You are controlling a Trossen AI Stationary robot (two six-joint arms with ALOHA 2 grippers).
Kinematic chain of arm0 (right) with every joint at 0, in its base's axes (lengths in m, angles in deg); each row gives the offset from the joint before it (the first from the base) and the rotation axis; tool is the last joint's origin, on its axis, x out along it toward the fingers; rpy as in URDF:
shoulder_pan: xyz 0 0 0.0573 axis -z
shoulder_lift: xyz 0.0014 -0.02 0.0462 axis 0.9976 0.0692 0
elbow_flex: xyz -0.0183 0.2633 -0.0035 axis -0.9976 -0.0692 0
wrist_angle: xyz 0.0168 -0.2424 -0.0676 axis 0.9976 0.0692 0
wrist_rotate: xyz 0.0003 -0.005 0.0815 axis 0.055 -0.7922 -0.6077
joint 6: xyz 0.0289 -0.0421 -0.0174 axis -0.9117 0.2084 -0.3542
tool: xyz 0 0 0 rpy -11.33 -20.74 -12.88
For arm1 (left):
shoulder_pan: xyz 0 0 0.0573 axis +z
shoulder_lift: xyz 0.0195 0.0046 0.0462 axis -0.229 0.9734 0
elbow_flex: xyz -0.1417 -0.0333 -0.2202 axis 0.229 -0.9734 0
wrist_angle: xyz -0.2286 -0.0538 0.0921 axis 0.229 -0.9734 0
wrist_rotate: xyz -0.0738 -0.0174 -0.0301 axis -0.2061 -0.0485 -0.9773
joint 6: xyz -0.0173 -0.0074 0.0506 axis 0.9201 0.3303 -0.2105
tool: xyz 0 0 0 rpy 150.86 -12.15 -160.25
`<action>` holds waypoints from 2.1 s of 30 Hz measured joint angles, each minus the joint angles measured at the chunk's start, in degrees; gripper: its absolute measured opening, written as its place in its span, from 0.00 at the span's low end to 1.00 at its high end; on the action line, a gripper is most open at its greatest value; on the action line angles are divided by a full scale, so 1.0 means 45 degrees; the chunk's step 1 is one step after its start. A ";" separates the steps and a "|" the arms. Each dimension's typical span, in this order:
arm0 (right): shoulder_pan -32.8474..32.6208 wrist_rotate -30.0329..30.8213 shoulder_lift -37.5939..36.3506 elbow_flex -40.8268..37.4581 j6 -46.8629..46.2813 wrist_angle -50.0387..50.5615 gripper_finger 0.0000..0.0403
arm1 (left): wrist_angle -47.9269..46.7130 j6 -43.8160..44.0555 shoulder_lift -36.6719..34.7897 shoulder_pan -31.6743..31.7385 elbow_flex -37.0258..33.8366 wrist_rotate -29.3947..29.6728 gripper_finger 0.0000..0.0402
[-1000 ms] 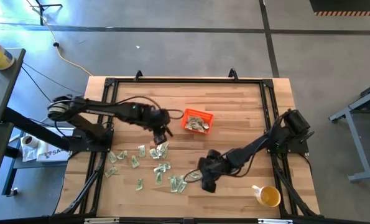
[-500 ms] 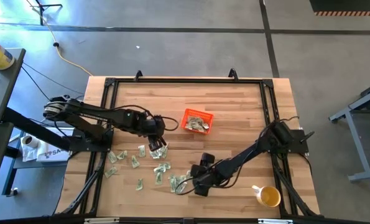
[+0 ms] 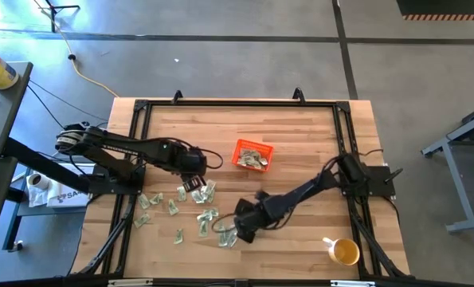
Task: Pick and place Stevia / Truvia into bins
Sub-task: Put the green stevia packet into the orange basket
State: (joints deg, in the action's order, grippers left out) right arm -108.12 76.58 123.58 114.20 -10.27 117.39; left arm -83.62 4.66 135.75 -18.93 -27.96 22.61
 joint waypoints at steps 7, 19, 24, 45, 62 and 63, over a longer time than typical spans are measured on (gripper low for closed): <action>0.1455 0.1083 -0.1598 -0.0024 0.0387 0.0744 0.01 | -0.0134 0.2293 -0.0514 0.0000 -0.1184 0.0102 0.44; 0.4826 0.1480 -0.3186 -0.0075 0.2487 0.4062 0.03 | 0.0582 0.6648 -0.5077 -0.0269 -0.5747 -0.1398 0.44; 0.5453 0.0336 -0.3174 -0.0046 0.4118 0.3837 0.20 | 0.0331 0.7135 -0.5492 -0.0955 -0.5882 -0.1860 0.44; 0.5378 0.0979 -0.3166 -0.0032 0.4100 0.3589 0.97 | 0.4963 1.0832 -0.1114 -0.2161 -0.5882 -0.2608 0.44; 0.4757 0.2682 -0.3816 -0.0022 0.4097 0.3749 0.90 | 0.5701 0.9814 0.0393 -0.2186 -0.5810 -0.1634 0.36; 0.4642 0.2953 -0.3991 -0.0022 0.3974 0.3749 0.89 | 0.5696 0.9775 0.0395 -0.2191 -0.5820 -0.1432 0.33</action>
State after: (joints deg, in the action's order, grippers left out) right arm -87.23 89.87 105.62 114.10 7.62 134.26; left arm -57.99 48.65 137.53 -28.79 -54.15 16.17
